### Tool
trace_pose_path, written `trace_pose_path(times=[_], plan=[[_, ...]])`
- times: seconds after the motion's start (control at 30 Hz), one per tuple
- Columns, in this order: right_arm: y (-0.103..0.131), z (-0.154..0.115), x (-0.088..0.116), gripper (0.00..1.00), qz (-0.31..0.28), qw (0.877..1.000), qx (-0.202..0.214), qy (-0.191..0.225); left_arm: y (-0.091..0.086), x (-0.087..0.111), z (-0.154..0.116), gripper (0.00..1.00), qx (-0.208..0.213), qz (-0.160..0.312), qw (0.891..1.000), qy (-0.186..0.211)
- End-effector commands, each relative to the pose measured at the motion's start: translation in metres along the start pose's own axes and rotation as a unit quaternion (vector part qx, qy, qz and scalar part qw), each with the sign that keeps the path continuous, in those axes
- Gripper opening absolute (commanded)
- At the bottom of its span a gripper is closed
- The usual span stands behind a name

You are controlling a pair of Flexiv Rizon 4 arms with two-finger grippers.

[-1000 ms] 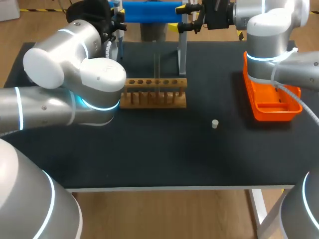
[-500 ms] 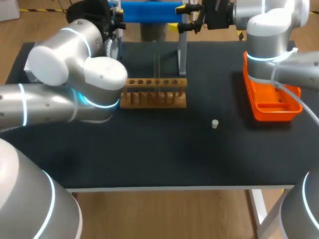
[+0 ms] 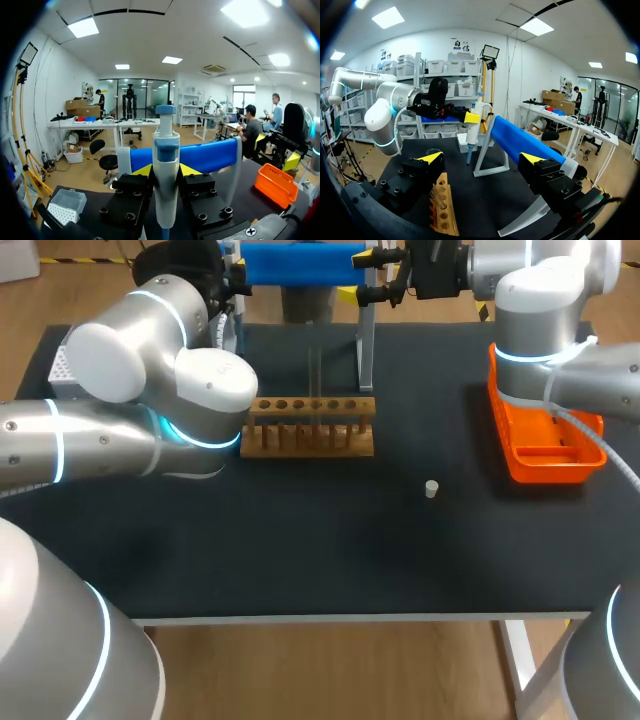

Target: Invert the test tube, pick up the pipette, mount the tip to pipette, aspirate from beaker and dispense into the tube, eject the tip, return the pipette, and cap with the stopper.

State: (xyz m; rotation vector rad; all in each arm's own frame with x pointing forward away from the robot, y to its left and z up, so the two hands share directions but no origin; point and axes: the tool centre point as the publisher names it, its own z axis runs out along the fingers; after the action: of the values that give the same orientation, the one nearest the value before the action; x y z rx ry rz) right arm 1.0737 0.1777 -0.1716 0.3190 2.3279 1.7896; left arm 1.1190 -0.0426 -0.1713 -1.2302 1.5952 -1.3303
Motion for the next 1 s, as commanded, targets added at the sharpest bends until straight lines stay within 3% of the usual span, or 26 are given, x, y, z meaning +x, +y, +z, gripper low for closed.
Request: trace_pose_path(times=[0.03, 1.0], plan=[[0.000, 0.000, 0.000, 1.00, 0.000, 1.000, 0.000, 0.000, 0.000, 0.005, 0.010, 0.00, -0.004, -0.001, 1.000, -0.012], [0.000, 0.000, 0.000, 1.00, 0.000, 1.000, 0.000, 0.000, 0.001, -0.003, 0.035, 0.00, -0.036, -0.007, 0.998, -0.058]])
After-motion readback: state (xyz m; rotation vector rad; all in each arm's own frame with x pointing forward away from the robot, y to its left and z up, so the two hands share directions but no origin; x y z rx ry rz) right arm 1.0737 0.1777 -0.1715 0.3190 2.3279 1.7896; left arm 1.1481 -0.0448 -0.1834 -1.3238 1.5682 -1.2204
